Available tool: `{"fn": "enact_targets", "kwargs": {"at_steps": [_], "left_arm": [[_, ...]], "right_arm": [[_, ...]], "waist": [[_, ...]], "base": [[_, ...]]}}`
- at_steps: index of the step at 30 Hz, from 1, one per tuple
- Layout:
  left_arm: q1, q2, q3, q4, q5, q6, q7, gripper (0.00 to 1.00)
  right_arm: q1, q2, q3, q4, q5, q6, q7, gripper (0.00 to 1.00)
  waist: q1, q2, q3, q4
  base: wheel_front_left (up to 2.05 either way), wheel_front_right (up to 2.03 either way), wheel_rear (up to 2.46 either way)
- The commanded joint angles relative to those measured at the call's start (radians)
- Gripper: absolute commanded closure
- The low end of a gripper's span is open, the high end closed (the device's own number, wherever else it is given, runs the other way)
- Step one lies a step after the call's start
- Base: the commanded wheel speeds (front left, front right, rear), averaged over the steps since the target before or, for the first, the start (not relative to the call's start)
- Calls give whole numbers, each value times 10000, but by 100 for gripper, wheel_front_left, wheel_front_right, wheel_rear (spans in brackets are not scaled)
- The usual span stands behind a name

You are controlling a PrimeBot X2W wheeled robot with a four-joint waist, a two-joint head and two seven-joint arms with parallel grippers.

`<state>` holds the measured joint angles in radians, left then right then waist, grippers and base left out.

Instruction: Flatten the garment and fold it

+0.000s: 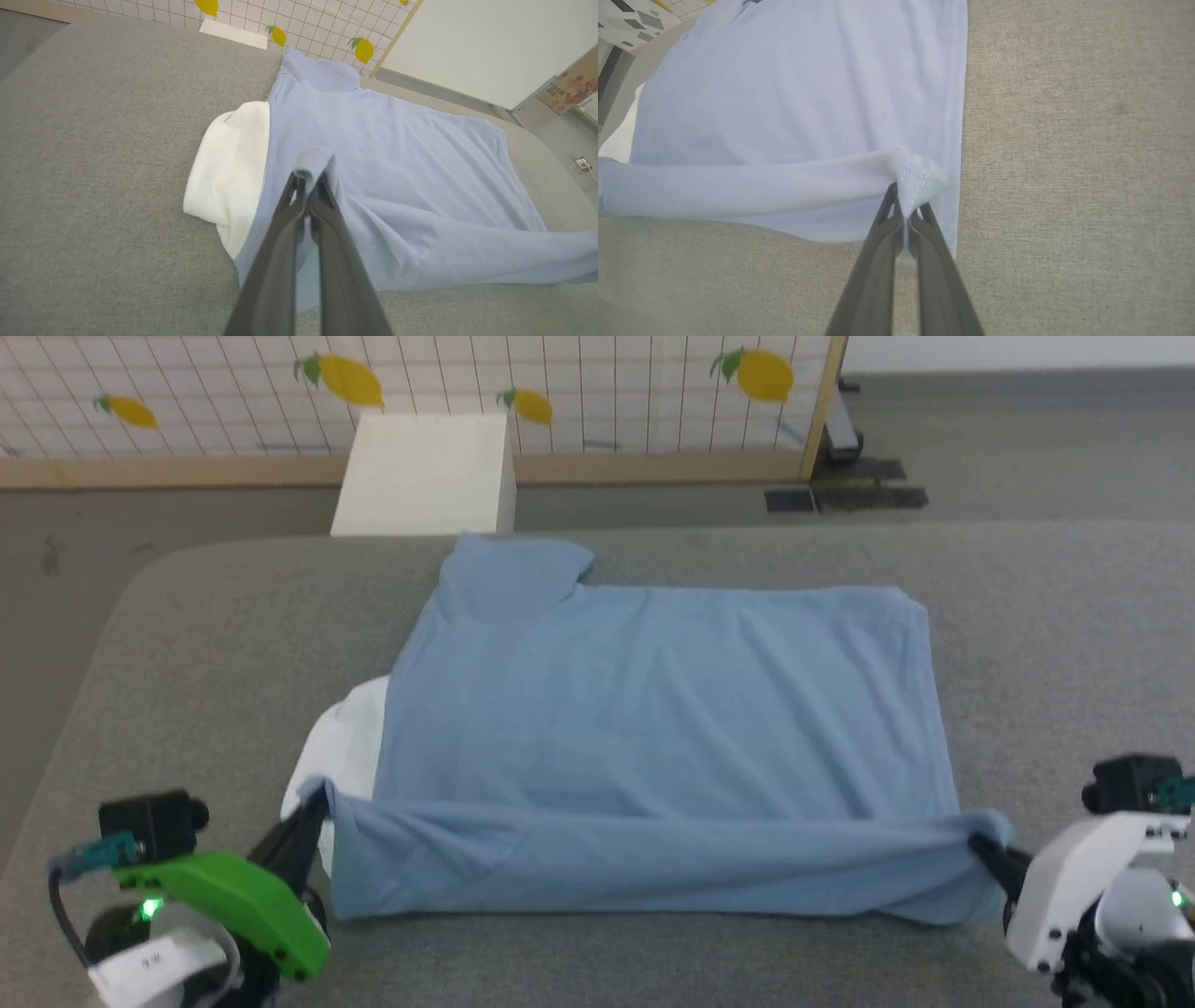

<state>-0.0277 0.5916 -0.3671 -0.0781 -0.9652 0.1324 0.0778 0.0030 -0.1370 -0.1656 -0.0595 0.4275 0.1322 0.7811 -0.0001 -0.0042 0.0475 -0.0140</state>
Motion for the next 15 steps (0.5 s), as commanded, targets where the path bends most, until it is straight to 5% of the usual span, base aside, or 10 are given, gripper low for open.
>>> {"fn": "enact_targets", "kwargs": {"at_steps": [1, 15], "left_arm": [[-488, -22, 25, 213, 93, -147, -23, 100], [-3422, -205, -290, 2805, 436, -1639, 28, 100]], "right_arm": [[-434, 84, -77, 121, -180, -15, 106, 100], [-2736, 604, 68, 1133, -1757, -15, 1248, 100]], "waist": [[1, 42, 766, -115], [1, 42, 2970, -100]], "base": [[0, 0, 0], [0, 0, 0]]}}
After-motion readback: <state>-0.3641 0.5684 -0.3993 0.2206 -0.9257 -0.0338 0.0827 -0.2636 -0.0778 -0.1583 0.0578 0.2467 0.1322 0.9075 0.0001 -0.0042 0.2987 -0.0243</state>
